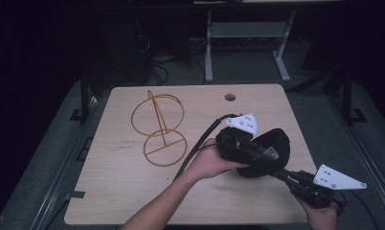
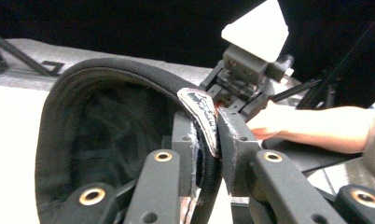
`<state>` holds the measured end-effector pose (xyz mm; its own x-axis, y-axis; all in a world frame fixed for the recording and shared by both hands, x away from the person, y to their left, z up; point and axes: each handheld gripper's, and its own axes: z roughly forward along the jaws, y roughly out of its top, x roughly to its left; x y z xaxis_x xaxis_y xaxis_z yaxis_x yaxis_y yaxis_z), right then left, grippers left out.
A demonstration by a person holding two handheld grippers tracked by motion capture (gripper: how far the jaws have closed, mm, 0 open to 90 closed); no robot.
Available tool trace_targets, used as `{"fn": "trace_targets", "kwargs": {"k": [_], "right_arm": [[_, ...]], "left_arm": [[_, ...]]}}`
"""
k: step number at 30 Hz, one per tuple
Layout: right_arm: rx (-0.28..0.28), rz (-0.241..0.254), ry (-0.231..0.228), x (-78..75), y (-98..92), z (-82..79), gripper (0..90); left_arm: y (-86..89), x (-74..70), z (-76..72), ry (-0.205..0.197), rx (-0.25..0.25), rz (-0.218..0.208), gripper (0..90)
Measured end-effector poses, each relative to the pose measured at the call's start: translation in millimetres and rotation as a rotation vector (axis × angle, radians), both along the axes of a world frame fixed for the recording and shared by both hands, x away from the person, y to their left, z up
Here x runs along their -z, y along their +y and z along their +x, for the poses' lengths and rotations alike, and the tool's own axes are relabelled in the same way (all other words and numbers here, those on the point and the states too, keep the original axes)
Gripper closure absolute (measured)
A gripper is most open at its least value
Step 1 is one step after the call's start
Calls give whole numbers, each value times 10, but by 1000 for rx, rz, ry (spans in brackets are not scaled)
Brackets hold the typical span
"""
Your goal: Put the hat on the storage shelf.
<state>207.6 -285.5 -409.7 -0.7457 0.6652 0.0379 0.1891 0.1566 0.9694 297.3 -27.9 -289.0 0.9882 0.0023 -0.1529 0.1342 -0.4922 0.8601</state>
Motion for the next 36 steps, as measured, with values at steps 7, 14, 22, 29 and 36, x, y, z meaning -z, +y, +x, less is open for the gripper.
{"fn": "trace_targets", "kwargs": {"k": [7,14,22,29,36], "right_arm": [[-21,-27,34,-54,12,47,849],[-31,-18,62,-106,-37,90,849],[-24,-46,87,-129,-80,123,849],[-24,-73,67,-230,-94,162,849],[-33,-101,70,-316,-86,239,849]], "left_arm": [[58,-33,-53,-76,-63,68,619],[158,23,-134,-158,-111,138,458],[355,117,-107,-151,-151,152,388],[623,210,-142,-152,-198,164,376],[837,355,-169,-143,-239,167,361]]}}
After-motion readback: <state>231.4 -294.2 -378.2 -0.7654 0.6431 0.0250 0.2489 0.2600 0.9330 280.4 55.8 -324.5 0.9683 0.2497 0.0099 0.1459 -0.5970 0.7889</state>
